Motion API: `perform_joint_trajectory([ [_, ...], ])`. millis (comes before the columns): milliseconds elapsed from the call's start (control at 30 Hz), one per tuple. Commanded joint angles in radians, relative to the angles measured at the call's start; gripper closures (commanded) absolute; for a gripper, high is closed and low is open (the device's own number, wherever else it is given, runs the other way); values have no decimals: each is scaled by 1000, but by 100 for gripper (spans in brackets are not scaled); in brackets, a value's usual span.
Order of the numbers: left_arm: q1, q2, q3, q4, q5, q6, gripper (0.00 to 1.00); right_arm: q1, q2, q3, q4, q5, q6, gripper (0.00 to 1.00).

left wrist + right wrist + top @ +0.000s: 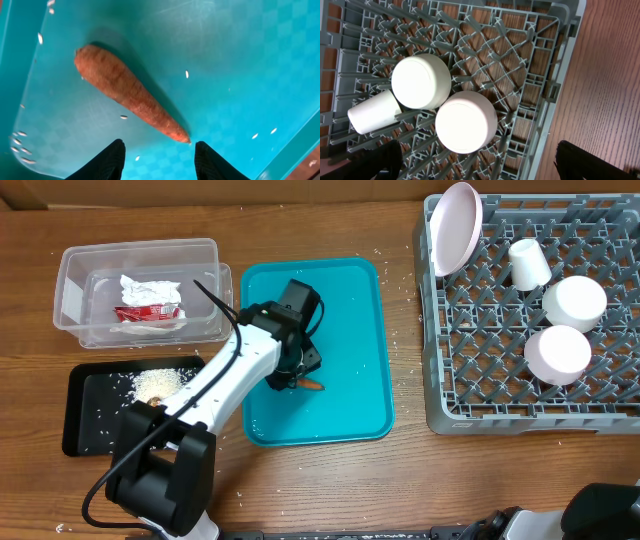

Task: Sort waste into correct bins and load items into the dishwasher
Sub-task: 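Lift the carrot and carry it to the black rice tray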

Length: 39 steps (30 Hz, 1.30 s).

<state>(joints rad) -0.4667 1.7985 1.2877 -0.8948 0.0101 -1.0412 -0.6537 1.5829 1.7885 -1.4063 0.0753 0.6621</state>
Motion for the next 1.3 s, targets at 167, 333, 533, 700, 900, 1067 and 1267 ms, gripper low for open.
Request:
perform_joint_trajectory([
  [167,-13,25,-25,30,-75,-240,43,-2,-6,9,5,1,5,0],
  [333,-11,82,-25,99,-76,-244,31,-2,-6,9,5,1,5,0],
  [533,-11,159,-25,126,-50,-291,29,-2,-6,9,5,1,5,0],
  [700,-6,176,-25,121,-51,-287,33,-2,-6,9,5,1,5,0],
  [900,5,176,-22,111,-50,-234,82,-2,-6,9,5,1,5,0],
  [1067,18,164,-11,70,-36,-220,96,-2,-6,9,5,0,5,0],
  [1267,44,105,31,3,-40,-108,96,-2,-6,9,5,1,5,0],
])
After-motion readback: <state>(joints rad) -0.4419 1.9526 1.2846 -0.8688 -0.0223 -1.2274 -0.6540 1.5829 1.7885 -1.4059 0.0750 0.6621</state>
